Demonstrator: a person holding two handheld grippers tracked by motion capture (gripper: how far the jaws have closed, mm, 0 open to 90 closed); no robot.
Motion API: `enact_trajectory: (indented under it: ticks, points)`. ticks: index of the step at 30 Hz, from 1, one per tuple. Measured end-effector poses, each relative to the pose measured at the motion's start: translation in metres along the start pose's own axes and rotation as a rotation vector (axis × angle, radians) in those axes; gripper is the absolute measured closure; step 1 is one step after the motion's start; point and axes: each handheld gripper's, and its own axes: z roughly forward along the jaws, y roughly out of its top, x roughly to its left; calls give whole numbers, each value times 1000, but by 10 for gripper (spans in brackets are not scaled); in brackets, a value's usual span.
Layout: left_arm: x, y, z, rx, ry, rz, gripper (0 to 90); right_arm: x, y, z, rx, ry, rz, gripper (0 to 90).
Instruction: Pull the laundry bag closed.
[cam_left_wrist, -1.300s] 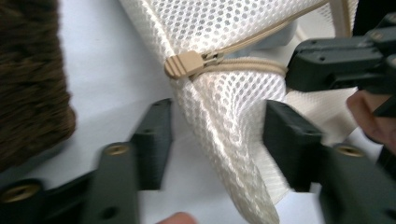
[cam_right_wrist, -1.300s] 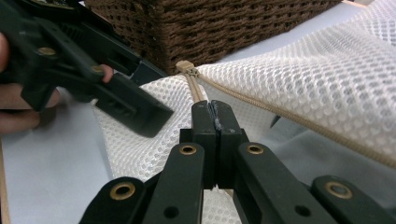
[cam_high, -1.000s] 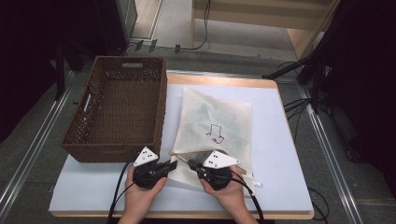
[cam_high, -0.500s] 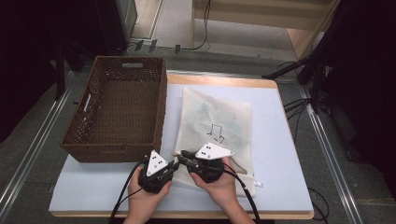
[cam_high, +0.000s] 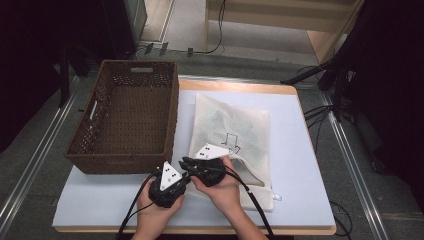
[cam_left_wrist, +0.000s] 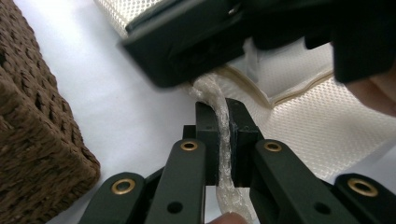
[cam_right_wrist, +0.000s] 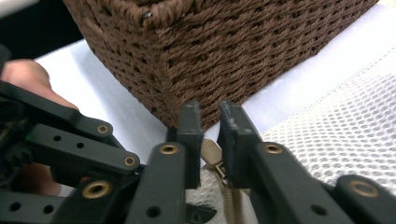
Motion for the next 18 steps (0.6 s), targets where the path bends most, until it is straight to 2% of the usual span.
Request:
enact_trajectory:
  ticks: [6,11,16,18]
  points:
    - [3,0,-1,-1,-4,-16,861,-2,-4,-16,-22,4,10,859]
    - [2,-1,0,2,2,-11,861,-9,-16,-23,-27,9,50,862]
    - [0,-1,0,-1,11,4,862,-11,-13,-23,-52,1,64,766]
    - [0,-1,0,-1,13,5,862,-9,-9,-19,-42,-2,53,732]
